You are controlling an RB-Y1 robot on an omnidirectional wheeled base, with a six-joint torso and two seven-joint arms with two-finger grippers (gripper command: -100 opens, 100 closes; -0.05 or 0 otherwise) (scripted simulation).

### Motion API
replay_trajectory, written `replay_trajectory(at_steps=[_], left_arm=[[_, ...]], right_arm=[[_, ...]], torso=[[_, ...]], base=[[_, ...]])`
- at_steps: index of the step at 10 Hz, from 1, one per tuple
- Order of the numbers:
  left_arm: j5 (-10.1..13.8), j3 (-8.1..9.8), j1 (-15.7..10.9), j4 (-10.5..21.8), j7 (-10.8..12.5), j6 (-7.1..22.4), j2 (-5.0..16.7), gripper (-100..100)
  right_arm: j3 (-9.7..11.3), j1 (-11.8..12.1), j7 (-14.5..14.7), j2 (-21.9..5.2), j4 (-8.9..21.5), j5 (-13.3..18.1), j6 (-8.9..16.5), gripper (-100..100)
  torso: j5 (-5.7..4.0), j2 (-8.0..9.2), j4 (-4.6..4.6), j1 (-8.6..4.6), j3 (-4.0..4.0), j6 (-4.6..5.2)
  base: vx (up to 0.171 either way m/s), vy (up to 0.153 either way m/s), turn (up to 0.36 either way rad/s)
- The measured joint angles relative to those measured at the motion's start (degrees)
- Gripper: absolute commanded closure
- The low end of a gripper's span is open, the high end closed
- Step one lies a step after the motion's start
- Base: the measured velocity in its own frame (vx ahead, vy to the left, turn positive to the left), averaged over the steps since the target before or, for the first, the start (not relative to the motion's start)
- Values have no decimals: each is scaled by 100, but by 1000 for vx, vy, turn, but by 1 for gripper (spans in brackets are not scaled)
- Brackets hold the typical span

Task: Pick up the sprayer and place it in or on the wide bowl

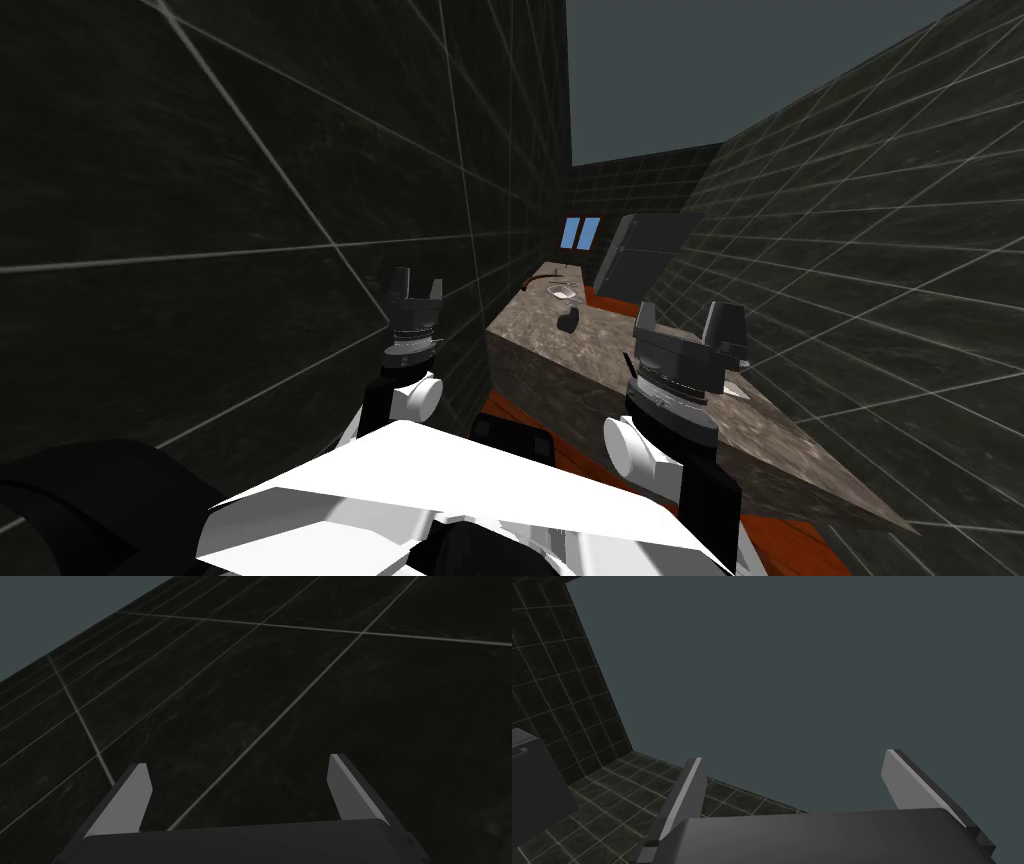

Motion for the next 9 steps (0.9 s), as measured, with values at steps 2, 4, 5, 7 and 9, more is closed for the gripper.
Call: replay_trajectory(at_steps=[2, 4, 5, 7, 9], left_arm=[[0, 1, -1, 0, 0, 0, 1, 0], [0, 2, -1, 0, 0, 0, 2, 0], [0, 2, -1, 0, 0, 0, 2, 0], [0, 2, -1, 1, 0, 0, 2, 0], [0, 2, 0, 1, 0, 0, 2, 0]], right_arm=[[34, -66, -124, -232, 127, -148, 118, -100], [85, -148, -281, -472, 236, -345, 364, -100], [68, -174, -407, -637, 320, -499, 479, -100], [98, -352, -637, -925, 546, -815, 826, -100], [143, -496, -816, -1141, 796, -1072, 1083, -100]], torso=[[-13, 21, 4, -59, 11, -1], [-19, 29, 7, -84, 17, 0], [-22, 21, 5, -95, 13, 0], [-22, 33, 7, -95, 19, 0], [-20, 26, 7, -77, 16, 1]], base=[[-88, -178, 73], [-62, -225, 96], [-66, -228, 113], [-119, -248, 119], [-62, -149, 87]])
